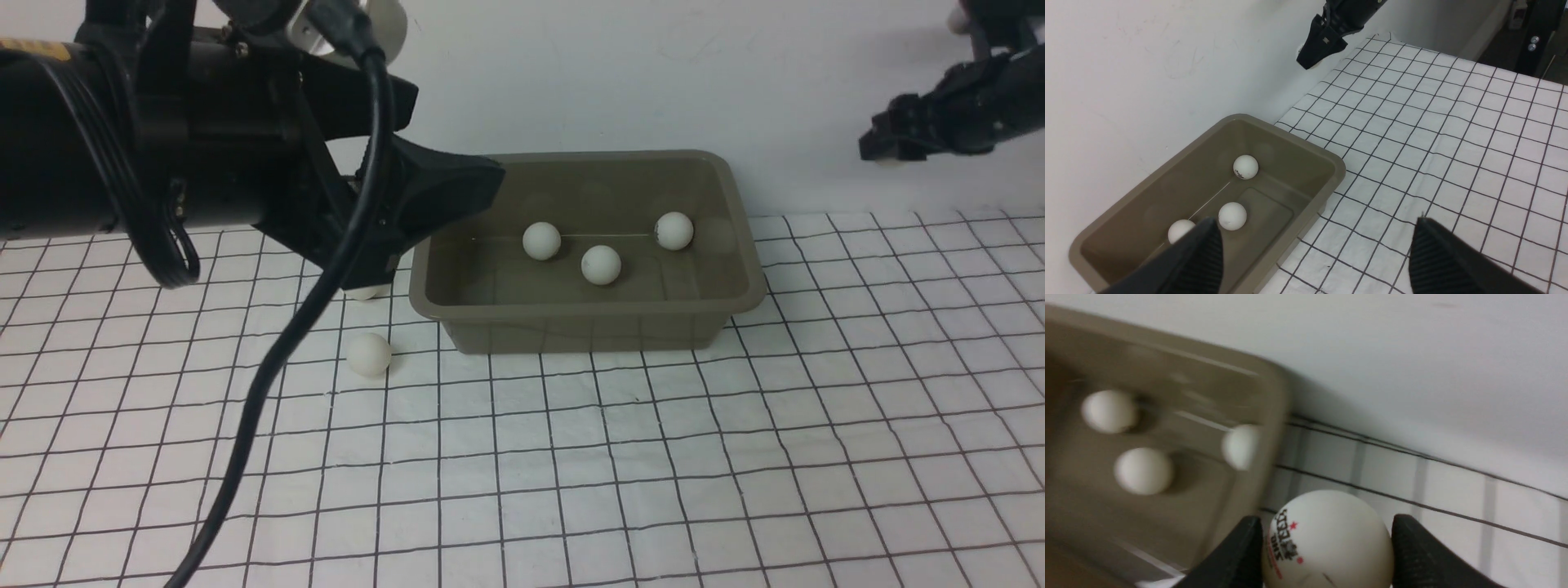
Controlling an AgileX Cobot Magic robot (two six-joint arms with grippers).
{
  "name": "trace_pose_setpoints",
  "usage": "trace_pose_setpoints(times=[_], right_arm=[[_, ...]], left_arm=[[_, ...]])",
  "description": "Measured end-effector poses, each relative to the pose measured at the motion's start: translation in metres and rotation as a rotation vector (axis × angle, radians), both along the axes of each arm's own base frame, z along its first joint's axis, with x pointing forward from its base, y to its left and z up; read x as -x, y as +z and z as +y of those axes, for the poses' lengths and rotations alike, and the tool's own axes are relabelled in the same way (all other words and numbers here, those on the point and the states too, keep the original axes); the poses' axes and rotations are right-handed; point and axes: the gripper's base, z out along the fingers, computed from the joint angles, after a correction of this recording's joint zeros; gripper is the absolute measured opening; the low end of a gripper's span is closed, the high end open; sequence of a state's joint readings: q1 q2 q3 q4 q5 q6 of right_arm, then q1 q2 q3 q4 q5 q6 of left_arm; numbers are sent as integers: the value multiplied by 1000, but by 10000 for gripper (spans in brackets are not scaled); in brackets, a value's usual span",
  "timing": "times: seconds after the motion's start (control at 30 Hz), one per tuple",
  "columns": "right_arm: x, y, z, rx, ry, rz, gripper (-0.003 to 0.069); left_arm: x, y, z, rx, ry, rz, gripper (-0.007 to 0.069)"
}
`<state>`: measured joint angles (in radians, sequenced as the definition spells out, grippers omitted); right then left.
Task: Put the table tennis balls into the box on the white checkered tablecloth.
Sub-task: 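Reach for and grasp a ping pong ball on the table, then release the ping pong ball into the bin and lift the gripper away, then reach for and grasp a ping pong ball on the table beside the basket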
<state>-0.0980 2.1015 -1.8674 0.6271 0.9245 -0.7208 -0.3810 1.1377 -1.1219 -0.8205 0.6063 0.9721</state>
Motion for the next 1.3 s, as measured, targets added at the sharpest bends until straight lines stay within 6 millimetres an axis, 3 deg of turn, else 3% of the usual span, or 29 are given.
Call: trace_pose_setpoints(times=[0.37, 0.4, 0.53, 0.6, 0.63, 0.67, 0.73, 0.8, 0.9, 1.07, 1.17, 1.23, 1.27, 1.3], right_arm=[[14, 2, 80, -142, 289, 70, 361], [14, -2, 93, -140, 317, 82, 361], [15, -16, 114, -127, 363, 114, 361], [15, -45, 137, -78, 421, 173, 363], [15, -46, 138, -74, 424, 177, 367], [15, -59, 145, -26, 443, 191, 420], [14, -62, 147, -7, 441, 182, 464], [11, -60, 147, 9, 430, 154, 567], [6, -38, 142, 31, 410, 72, 628], [10, 17, 131, 57, 381, -56, 629], [21, 60, 121, 81, 352, -148, 611], [41, 102, 114, 121, 336, -237, 594], [41, 102, 114, 121, 336, -237, 594], [52, 121, 111, 136, 329, -272, 590]], left_arm=[[-2, 0, 1, -11, 16, -19, 552], [-2, 1, 2, -10, 21, -24, 552], [-3, 1, 2, -8, 26, -29, 552], [-3, 1, 2, -8, 26, -29, 552], [-3, 1, 2, -8, 26, -29, 552], [-3, 1, 2, -10, 27, -30, 552], [-3, 1, 2, -14, 27, -31, 552], [-3, 0, 3, -34, 32, -36, 552], [-4, -2, 6, -58, 60, -21, 552], [-14, -8, 29, -99, 209, 46, 528], [-20, -15, 48, -140, 311, 114, 503], [-24, -24, 67, -195, 396, 198, 485], [-24, -24, 67, -195, 396, 198, 485], [-26, -29, 74, -219, 422, 234, 480]])
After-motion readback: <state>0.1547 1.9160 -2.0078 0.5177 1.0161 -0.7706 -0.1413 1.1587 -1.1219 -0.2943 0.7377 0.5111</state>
